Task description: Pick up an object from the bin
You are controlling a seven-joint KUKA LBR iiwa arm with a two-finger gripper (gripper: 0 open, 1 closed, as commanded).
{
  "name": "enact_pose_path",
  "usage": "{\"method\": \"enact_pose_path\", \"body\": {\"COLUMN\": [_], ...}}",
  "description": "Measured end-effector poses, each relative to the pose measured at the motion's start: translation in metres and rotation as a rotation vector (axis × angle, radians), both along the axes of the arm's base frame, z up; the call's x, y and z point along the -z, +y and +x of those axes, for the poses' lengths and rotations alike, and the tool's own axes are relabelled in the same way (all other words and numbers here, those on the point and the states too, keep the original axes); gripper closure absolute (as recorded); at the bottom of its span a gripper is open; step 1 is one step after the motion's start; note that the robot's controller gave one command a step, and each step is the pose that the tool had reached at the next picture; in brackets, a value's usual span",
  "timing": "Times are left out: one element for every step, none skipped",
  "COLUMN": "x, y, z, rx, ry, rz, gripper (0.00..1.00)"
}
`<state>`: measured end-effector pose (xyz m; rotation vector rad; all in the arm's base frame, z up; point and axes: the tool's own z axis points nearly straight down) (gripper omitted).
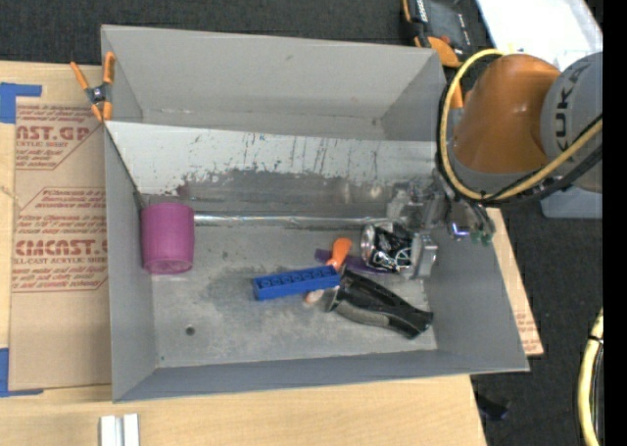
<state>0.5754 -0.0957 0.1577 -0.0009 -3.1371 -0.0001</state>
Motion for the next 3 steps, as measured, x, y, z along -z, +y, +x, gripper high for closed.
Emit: {"method": "enact_pose_path", "body": {"x": [-0.005, 0.067, 0.088], "y": [0.000, -0.029, -0.036], "z": [0.001, 0.014, 0.012], "rx": [-0.001, 0.127, 0.110], "ry": [-0.007, -0.010, -0.014], "rz": [-0.001, 0.000, -0.001], "gripper": [0.00, 0.00, 0.00]}}
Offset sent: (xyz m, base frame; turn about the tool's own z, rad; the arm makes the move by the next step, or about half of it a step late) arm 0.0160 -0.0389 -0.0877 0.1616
